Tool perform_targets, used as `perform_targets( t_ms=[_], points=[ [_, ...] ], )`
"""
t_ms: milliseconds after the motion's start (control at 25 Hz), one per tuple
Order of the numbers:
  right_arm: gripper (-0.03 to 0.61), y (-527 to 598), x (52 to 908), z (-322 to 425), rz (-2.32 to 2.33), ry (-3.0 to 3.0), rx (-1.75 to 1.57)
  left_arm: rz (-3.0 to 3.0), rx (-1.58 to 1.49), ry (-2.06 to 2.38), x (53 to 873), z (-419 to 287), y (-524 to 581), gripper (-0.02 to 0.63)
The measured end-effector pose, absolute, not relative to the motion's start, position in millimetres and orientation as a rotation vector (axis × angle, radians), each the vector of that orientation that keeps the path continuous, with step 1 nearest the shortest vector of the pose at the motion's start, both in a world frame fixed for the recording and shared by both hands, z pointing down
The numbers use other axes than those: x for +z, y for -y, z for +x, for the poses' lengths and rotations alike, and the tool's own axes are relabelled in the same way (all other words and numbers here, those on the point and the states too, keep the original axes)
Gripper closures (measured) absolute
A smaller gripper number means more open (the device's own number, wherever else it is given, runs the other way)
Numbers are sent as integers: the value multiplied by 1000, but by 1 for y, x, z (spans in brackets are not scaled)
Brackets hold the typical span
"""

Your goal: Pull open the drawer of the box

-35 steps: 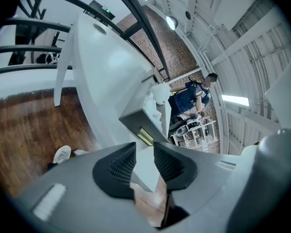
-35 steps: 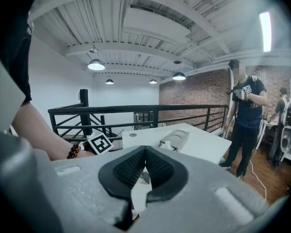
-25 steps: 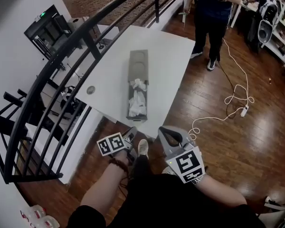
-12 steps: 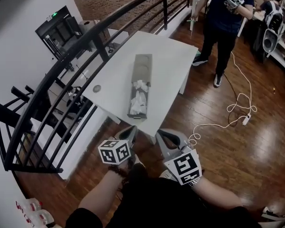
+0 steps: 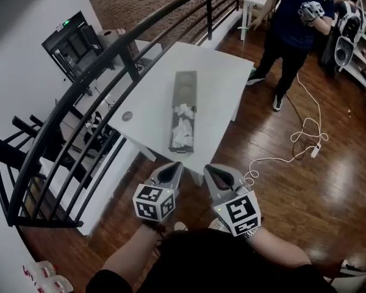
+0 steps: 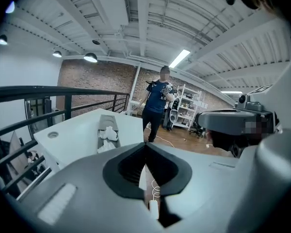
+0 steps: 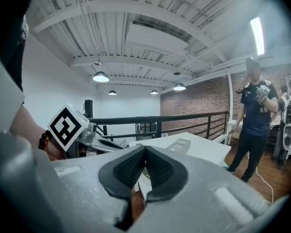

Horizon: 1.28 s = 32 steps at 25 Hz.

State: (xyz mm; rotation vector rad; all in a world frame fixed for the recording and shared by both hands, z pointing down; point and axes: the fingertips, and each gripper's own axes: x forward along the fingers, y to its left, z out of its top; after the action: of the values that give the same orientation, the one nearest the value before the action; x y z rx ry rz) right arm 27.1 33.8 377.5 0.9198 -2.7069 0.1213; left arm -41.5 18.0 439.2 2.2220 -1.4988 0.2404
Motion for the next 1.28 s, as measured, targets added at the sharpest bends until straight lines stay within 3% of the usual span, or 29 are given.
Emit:
perform_targets(
  t_ms=[1280],
  points=[
    [588, -63, 351, -7, 1038, 2699, 50, 2439, 312, 1446, 392, -48, -55, 598]
  ],
)
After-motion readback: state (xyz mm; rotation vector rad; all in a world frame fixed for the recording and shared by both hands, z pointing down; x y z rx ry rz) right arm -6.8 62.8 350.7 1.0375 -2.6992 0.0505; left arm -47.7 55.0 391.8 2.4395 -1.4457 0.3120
